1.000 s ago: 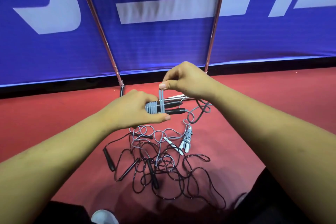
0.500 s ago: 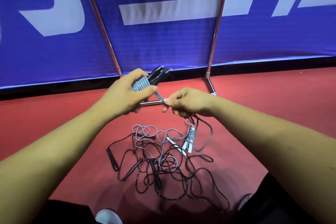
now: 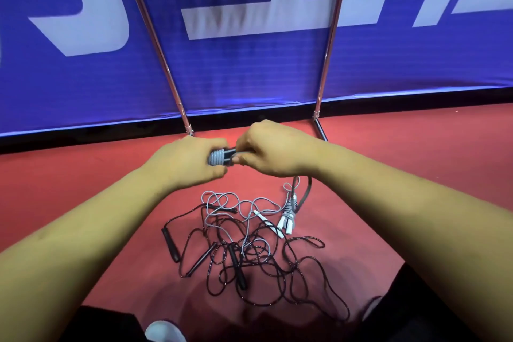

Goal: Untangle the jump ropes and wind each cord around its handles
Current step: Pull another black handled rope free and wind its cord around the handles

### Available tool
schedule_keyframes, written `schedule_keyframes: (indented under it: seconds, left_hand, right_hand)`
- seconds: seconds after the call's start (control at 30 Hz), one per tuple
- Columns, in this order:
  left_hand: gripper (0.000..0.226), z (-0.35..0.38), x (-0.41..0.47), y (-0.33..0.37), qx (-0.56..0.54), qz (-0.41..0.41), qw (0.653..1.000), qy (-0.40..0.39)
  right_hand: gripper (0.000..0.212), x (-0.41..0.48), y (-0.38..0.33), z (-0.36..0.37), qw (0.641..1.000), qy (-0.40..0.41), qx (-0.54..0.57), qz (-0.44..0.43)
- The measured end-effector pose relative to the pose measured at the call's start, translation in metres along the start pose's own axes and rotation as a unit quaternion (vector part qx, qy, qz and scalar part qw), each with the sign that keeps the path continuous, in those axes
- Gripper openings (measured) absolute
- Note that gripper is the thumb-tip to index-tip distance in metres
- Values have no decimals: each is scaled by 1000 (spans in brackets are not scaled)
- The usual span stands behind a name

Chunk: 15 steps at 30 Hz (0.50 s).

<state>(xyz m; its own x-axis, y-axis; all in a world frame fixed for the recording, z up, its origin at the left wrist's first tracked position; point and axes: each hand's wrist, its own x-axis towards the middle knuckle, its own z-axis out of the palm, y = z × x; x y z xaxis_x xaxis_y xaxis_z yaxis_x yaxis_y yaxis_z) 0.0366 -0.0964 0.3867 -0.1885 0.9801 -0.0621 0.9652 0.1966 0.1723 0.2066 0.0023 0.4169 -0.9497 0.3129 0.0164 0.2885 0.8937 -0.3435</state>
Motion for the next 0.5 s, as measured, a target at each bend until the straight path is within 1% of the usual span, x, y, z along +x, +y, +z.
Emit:
schedule_keyframes:
  seconds: [0.07, 0.1, 0.2, 0.23, 0.3, 0.37, 0.43, 0.5]
  left_hand:
    - [19, -2, -3, 8, 10, 22, 1000, -17]
    - [20, -5, -4, 12, 19, 30, 999, -19]
    - [49, -9, -8, 22, 15, 33, 999, -25]
    - [52, -9, -10, 25, 4, 35, 999, -26]
    - [44, -7, -13, 31, -32, 55, 997, -37]
    - [28, -10, -16, 34, -109, 89, 989, -53]
    - [18, -14, -18, 34, -209, 116, 970, -46]
    - [13, -19, -19, 33, -301, 126, 945, -17]
  right_hand:
    - [21, -1, 2, -3, 998, 42, -34, -15]
    - [20, -2, 4, -5, 997, 59, -45, -20]
    - [20, -4, 11, -14, 997, 77, -20, -2]
    - [21, -4, 14, -17, 997, 76, 7, 7]
    - [25, -5, 18, -20, 996, 67, 59, 13]
    - [33, -9, 22, -24, 993, 65, 96, 26]
    - [43, -13, 28, -30, 987, 78, 131, 59]
    - [51, -14, 34, -32, 979, 95, 170, 66]
